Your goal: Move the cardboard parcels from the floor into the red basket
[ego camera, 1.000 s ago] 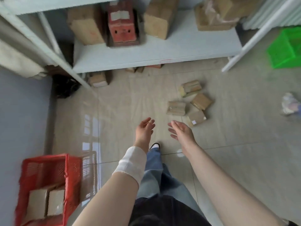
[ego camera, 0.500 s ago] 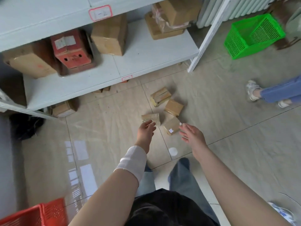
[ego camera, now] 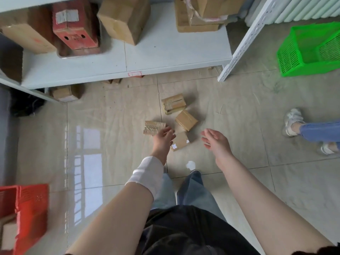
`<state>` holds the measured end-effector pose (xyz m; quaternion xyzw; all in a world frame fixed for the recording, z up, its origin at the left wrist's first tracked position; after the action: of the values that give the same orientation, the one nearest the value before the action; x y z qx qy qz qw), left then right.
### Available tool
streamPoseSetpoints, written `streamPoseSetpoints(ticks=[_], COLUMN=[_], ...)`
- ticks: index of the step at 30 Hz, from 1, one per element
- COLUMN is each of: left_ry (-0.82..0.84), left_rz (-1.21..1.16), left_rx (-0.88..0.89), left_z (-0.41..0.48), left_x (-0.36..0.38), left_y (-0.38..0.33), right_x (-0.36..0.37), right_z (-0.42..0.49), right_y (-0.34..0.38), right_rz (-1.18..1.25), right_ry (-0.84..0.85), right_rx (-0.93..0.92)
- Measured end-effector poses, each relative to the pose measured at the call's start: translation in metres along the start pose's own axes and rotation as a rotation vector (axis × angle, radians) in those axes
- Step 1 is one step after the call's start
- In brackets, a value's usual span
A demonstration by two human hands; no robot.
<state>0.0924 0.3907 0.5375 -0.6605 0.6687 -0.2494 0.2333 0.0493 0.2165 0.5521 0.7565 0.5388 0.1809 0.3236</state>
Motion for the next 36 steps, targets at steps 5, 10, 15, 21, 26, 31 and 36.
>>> streamPoseSetpoints(ticks=[5, 10, 15, 21, 26, 31, 36], left_ry=[-0.059, -0.083, -0.17, -0.303, -0.344, -0.362, -0.273], left_rz=[-0.051, -0.09, -0.151, -0.294, -0.267, -0.217, -0.122], left_rx=[0.018, 0.048, 0.013, -0.039, -0.096, -0.178, -0.186], left_z=[0.009, 0.035, 0.054, 0.099, 0.158, 0.273, 0.384], left_x=[0.0, 0.0, 0.003, 0.011, 0.014, 0.012, 0.013], left_y=[-0.009, -0.02, -0.001, 0.054, 0.125, 0.243, 0.338], right_x=[-0.004, -0.009, -0.019, -0.028, -0.04, -0.016, 0.023], right_z=[0.022, 0.055, 0.092, 0.154, 0.218, 0.326, 0.437], right_y=[0.026, 0.041, 0.035, 0.001, -0.056, -0.185, -0.308], right_rz=[-0.11, -0.13, -0.251, -0.394, -0.431, -0.604, -0.785], right_ry=[0.054, 0.075, 0.14, 0.282, 0.268, 0.402, 0.553], right_rx=[-0.02, -0.036, 0.016, 0.068, 0.092, 0.162, 0.183])
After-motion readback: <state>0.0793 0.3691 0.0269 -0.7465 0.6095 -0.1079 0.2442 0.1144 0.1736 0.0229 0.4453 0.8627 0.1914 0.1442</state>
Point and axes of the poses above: each hand's wrist, its own z-axis towards the middle knuckle, its own x-axis out of the palm, y = z × x, the point moved 5 cm from there along z, towards the middle knuckle, and after that the axes turned 3 degrees about y, right-handed, at the moved point
